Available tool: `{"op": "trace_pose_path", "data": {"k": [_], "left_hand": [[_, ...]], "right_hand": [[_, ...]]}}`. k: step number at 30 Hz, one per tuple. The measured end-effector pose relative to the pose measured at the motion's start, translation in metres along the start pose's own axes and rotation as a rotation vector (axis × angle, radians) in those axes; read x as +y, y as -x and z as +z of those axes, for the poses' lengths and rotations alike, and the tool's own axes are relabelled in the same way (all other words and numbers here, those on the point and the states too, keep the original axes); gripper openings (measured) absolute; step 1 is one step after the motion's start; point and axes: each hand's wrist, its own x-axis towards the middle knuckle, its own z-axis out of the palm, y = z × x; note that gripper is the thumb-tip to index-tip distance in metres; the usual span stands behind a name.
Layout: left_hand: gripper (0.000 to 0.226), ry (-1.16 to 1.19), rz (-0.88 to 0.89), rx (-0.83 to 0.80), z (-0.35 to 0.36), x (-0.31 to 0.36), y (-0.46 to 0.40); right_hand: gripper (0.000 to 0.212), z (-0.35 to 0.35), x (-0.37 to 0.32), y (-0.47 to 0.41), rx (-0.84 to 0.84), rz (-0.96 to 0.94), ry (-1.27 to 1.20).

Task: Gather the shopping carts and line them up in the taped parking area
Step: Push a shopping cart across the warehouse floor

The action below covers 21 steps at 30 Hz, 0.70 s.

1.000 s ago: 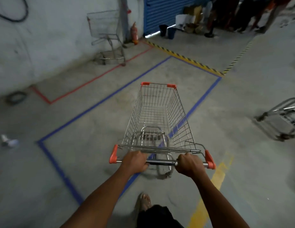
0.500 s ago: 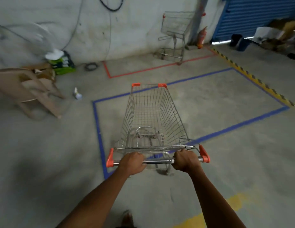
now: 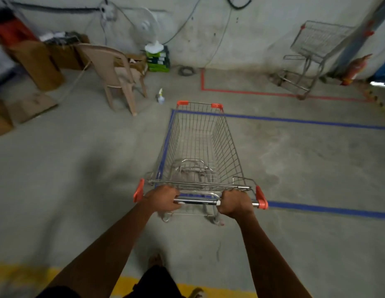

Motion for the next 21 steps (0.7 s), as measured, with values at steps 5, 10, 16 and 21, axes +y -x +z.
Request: {"op": "trace_pose_path", "data": {"k": [5, 10, 16, 21], "left_hand": [[0.064, -0.146, -0.208, 0.057, -0.003, -0.019, 0.003], [0.064, -0.099, -0.215, 0.027, -0.017, -0.021, -0.026], [0.069, -0.095, -0.245, 0.044, -0.043, -0.053, -0.081], [0.076, -0.08, -0.263, 0.041, -0.075, -0.084, -0.131]], "right_hand": [[0.034, -0.002, -0.002, -0.014, -0.003, -0.011, 0.002], [0.032, -0.01, 0.006, -0.048, -0.004, 0.004, 0.033], [0.027, -0.03, 0.005, -0.12, -0.029, -0.028, 0.044], [0.028, -0.049, 0.001, -0.187, -0.035, -0.027, 0.016]]}}
